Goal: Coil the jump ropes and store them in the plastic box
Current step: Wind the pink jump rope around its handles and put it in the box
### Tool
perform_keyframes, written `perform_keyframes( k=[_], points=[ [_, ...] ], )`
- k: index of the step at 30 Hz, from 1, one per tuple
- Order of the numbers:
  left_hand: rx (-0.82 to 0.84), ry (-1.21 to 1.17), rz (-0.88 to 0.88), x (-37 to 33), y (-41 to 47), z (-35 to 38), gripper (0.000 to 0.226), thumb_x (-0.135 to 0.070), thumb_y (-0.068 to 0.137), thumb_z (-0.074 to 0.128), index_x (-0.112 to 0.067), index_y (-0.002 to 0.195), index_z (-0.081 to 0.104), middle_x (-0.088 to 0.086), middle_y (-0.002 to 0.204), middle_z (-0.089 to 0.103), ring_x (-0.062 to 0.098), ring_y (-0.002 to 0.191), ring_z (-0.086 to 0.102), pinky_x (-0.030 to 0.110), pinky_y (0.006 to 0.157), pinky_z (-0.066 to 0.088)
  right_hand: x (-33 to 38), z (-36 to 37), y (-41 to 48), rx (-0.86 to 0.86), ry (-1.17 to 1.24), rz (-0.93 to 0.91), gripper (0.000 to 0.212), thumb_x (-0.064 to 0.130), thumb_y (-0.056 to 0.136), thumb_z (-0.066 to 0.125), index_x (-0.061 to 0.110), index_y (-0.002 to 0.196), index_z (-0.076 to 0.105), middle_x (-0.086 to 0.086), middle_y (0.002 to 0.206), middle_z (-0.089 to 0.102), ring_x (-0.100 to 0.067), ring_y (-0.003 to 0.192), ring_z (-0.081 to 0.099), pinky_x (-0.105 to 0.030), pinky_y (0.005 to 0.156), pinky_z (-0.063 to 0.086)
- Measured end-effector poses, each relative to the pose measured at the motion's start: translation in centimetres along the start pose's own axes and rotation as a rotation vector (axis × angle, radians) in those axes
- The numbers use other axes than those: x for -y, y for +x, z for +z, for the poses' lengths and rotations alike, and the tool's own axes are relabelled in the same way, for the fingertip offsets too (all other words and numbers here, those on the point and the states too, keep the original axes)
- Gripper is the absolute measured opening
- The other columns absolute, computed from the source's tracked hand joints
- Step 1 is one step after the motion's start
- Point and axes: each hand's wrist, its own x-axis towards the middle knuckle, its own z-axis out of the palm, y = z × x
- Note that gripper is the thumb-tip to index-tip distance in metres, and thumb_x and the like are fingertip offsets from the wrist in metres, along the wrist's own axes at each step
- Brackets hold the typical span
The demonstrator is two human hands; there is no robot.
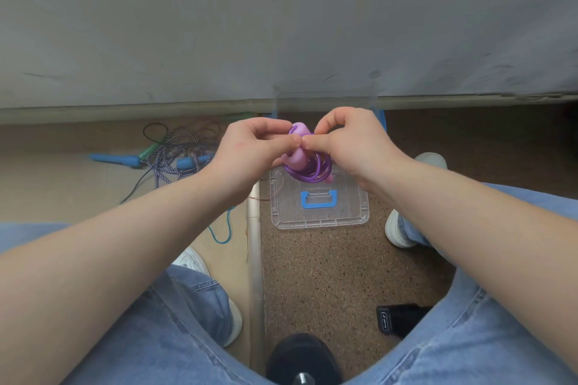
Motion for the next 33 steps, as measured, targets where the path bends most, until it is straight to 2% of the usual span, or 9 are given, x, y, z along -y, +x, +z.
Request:
perform_keyframes(
  k=[2, 4, 7, 10, 13, 18, 23, 29, 33],
  points=[
    [-0.013, 0.011, 0.009, 0.2, -0.1, 0.1, 0.026, -0.001, 0.084, 0.075, -0.003, 0.109, 0.071, 0.011, 0.089, 0.077, 0.016, 0.080, 0.074, 0.028, 0.076, 0.060, 0.2, -0.2, 0.0, 0.002, -0.088, -0.051, 0.021, 0.026, 0.071, 0.087, 0.019, 0.068, 0.067, 0.000, 0.057, 0.068, -0.035, 0.059, 0.070, -0.036, 0.046, 0.054],
    [-0.017, 0.014, 0.019, 0.1, 0.0, 0.1, 0.025, -0.001, 0.084, 0.075, -0.006, 0.108, 0.072, 0.010, 0.089, 0.077, 0.015, 0.081, 0.073, 0.027, 0.075, 0.058, 0.2, -0.2, -0.1, -0.009, -0.126, -0.082, 0.019, 0.029, 0.072, 0.086, 0.021, 0.068, 0.070, 0.002, 0.059, 0.069, -0.027, 0.061, 0.071, -0.028, 0.048, 0.051],
    [-0.008, 0.035, 0.045, -0.3, 0.3, -0.2, 0.025, -0.005, 0.080, 0.078, -0.012, 0.104, 0.074, 0.008, 0.092, 0.078, 0.019, 0.088, 0.074, 0.033, 0.082, 0.059, 0.1, -0.1, 0.1, 0.017, -0.042, -0.032, 0.015, 0.028, 0.069, 0.088, 0.021, 0.070, 0.075, 0.000, 0.073, 0.075, -0.025, 0.079, 0.074, -0.041, 0.069, 0.063],
    [0.021, 0.032, 0.058, -0.7, 0.3, -0.4, 0.025, 0.000, 0.080, 0.076, -0.014, 0.100, 0.074, 0.010, 0.092, 0.078, 0.023, 0.088, 0.074, 0.034, 0.085, 0.059, 0.1, -0.1, 0.3, 0.059, 0.140, 0.080, 0.021, 0.014, 0.065, 0.092, 0.017, 0.071, 0.071, -0.008, 0.086, 0.077, -0.034, 0.090, 0.074, -0.055, 0.085, 0.059],
    [0.028, 0.028, 0.081, -0.6, -0.1, -0.3, 0.025, 0.004, 0.081, 0.075, -0.013, 0.100, 0.074, 0.012, 0.092, 0.078, 0.025, 0.088, 0.075, 0.034, 0.084, 0.059, -0.1, 0.0, 0.3, 0.033, 0.166, 0.037, 0.029, 0.009, 0.066, 0.092, 0.016, 0.069, 0.064, -0.005, 0.081, 0.072, -0.024, 0.077, 0.071, -0.045, 0.076, 0.059],
    [0.057, 0.038, 0.118, -0.6, -0.3, -0.4, 0.036, -0.008, 0.073, 0.079, -0.015, 0.108, 0.073, 0.010, 0.100, 0.077, 0.026, 0.100, 0.073, 0.045, 0.097, 0.055, -0.3, 0.1, 0.3, -0.104, 0.031, -0.075, 0.025, 0.027, 0.059, 0.089, 0.027, 0.058, 0.065, 0.001, 0.066, 0.072, -0.020, 0.068, 0.072, -0.043, 0.071, 0.062],
    [0.074, 0.048, 0.187, -0.5, -0.7, 0.0, 0.046, -0.006, 0.073, 0.077, -0.015, 0.118, 0.070, 0.006, 0.105, 0.077, 0.019, 0.100, 0.073, 0.041, 0.098, 0.055, 0.0, -0.4, 0.7, -0.131, 0.012, -0.153, 0.023, 0.022, 0.069, 0.084, 0.024, 0.063, 0.062, 0.011, 0.049, 0.060, -0.007, 0.050, 0.054, -0.027, 0.058, 0.046],
    [0.035, -0.075, 0.147, -0.9, 0.1, -0.6, 0.049, -0.009, 0.071, 0.082, -0.013, 0.119, 0.070, 0.007, 0.111, 0.075, 0.023, 0.111, 0.069, 0.041, 0.103, 0.051, 0.6, -0.7, 0.4, -0.039, 0.040, -0.158, 0.003, 0.020, 0.084, 0.076, 0.021, 0.086, 0.074, -0.001, 0.076, 0.077, -0.022, 0.078, 0.076, -0.041, 0.073, 0.063],
    [0.025, -0.181, 0.054, -0.3, 0.2, -0.6, 0.038, 0.006, 0.080, 0.075, 0.000, 0.117, 0.067, 0.014, 0.105, 0.076, 0.025, 0.099, 0.074, 0.034, 0.093, 0.057, 0.4, -0.1, -0.1, 0.022, 0.047, -0.146, 0.017, 0.008, 0.088, 0.070, 0.023, 0.092, 0.078, -0.002, 0.089, 0.078, -0.022, 0.089, 0.075, -0.035, 0.075, 0.064]
  ],
)
